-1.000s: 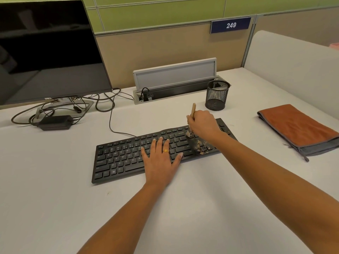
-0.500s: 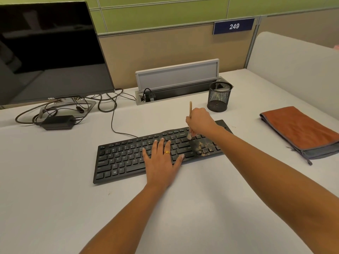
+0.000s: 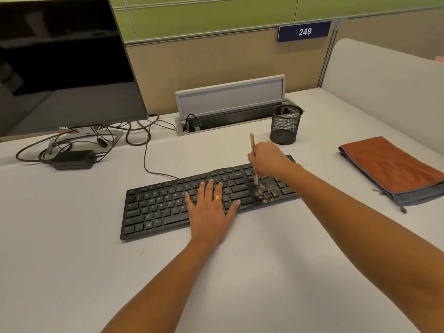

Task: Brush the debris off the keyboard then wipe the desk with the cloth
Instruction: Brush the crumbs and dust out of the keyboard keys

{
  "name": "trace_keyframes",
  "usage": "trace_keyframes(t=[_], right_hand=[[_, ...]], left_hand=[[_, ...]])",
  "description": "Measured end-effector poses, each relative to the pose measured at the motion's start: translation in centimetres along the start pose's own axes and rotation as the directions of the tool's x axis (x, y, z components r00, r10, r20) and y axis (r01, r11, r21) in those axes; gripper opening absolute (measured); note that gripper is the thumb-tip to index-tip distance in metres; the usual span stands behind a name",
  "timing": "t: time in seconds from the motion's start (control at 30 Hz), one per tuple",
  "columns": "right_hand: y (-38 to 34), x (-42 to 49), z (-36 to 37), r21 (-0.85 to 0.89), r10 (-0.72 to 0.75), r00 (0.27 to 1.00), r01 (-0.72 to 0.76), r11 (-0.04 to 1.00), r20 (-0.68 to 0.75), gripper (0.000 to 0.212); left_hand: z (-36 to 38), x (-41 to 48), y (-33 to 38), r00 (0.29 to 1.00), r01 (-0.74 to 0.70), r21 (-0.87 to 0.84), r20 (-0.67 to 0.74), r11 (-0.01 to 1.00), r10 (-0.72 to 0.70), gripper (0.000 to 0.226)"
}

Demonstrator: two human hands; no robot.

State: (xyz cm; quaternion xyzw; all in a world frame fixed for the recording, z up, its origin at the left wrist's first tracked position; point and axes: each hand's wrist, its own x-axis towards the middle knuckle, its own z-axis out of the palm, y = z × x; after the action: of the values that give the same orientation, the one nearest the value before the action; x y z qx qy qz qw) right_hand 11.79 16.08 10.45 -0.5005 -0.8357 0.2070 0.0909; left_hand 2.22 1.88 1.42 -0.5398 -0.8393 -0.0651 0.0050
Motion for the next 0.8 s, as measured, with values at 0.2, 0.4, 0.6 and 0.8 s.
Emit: trace_keyframes(t=[0.2,0.4,0.6,0.8], right_hand=[[0.7,-0.6,0.3,0.284,-0.048,0.997,0.027,0.958,0.068,0.034],[1.1,-0.9,-0.7,-0.118,-0.017,0.999,0.011,0.993,-0.045,0.033],[1.3,-0.8,-0.7,0.241,-0.062,0.994,0.082,0.967,-0.088,0.033],[1.1,-1.3,-0.3,0.152,-0.093,0.994,0.084,0.985,0.052,0.033]], left_hand=[[-0.1,0.0,0.1,1.0,-0.007,-0.005,-0.006,1.0,0.007,0.071],[0.0,0.0,0.0,1.0,-0.007,-0.001,-0.007,1.0,0.007,0.071],[0.1,0.0,0.0,1.0,-0.006,-0.009,-0.013,1.0,0.006,0.071],[0.1,0.1,0.0,1.0,-0.009,-0.016,-0.019,1.0,0.009,0.071]])
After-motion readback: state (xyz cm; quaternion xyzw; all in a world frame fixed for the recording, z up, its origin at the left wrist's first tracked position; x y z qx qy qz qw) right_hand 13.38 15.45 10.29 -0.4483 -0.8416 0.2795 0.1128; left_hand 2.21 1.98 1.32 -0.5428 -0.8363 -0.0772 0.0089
